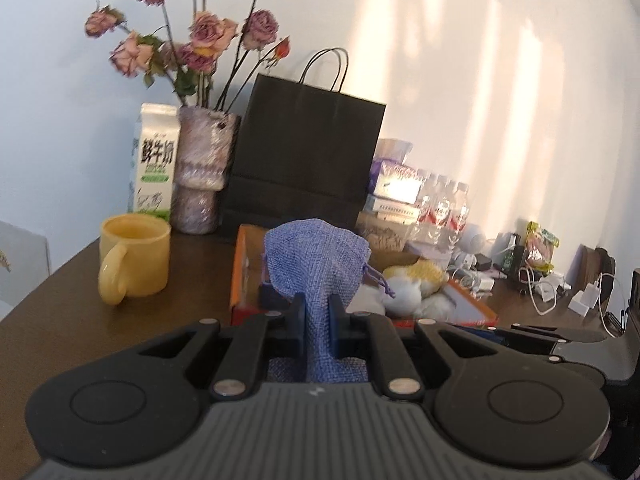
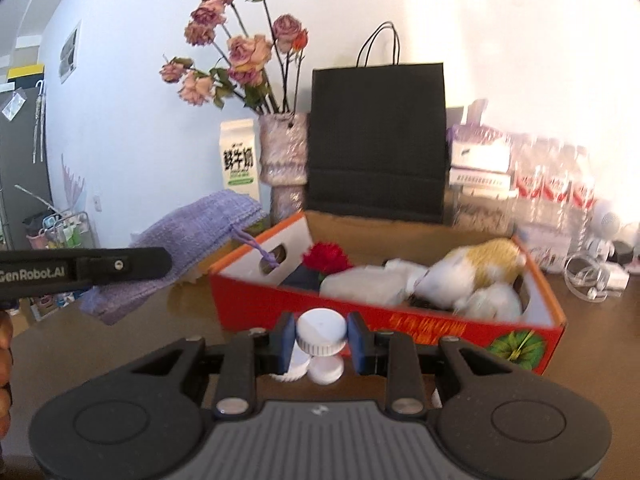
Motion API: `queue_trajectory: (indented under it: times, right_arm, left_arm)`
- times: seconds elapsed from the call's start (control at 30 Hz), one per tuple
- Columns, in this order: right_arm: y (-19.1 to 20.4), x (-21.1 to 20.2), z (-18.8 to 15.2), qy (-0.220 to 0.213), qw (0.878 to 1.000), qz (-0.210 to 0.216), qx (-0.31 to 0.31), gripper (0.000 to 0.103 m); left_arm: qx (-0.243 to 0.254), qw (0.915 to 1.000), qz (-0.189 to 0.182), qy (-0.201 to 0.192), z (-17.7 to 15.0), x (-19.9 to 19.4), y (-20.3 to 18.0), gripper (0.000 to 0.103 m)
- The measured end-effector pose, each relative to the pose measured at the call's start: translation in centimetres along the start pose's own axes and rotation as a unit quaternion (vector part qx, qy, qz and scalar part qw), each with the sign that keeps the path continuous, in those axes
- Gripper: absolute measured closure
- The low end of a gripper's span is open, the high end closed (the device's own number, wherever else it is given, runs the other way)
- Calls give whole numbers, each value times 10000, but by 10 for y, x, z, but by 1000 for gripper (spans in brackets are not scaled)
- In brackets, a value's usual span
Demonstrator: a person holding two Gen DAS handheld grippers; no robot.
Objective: Organize objects
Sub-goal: 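Carry the purple pouch and white cap over the box with both grippers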
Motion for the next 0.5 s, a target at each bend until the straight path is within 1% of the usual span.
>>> queue_trajectory:
  times: [0.13, 0.23, 0.37, 0.5]
  right_arm:
    - [-5, 6, 20, -167, 9997, -120, -120, 76]
    - [-11, 15, 36, -299, 9994, -180, -89, 76]
    - [-20, 30, 51, -444, 9987, -251, 56, 76]
    - [-29, 49, 58, -528, 9979, -294, 234, 76]
  left_arm:
    - [50, 9999, -1, -135, 19, 15, -7, 91]
    - [33, 9998, -3, -172, 29, 30, -11, 91]
    - [-60, 9999, 7, -146, 38, 55, -13, 91]
    - [-255, 9996, 81, -54, 42, 84, -9, 91]
Point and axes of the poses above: each gripper's, at about its wrist camera, not at the fingertips, and x roughly the way its jaws point, y to its left, z to its top, the point moved 3 cm from there along x, roughly the way its jaws point, and after that the axes turned 14 degrees about x, right-handed, at the moved point
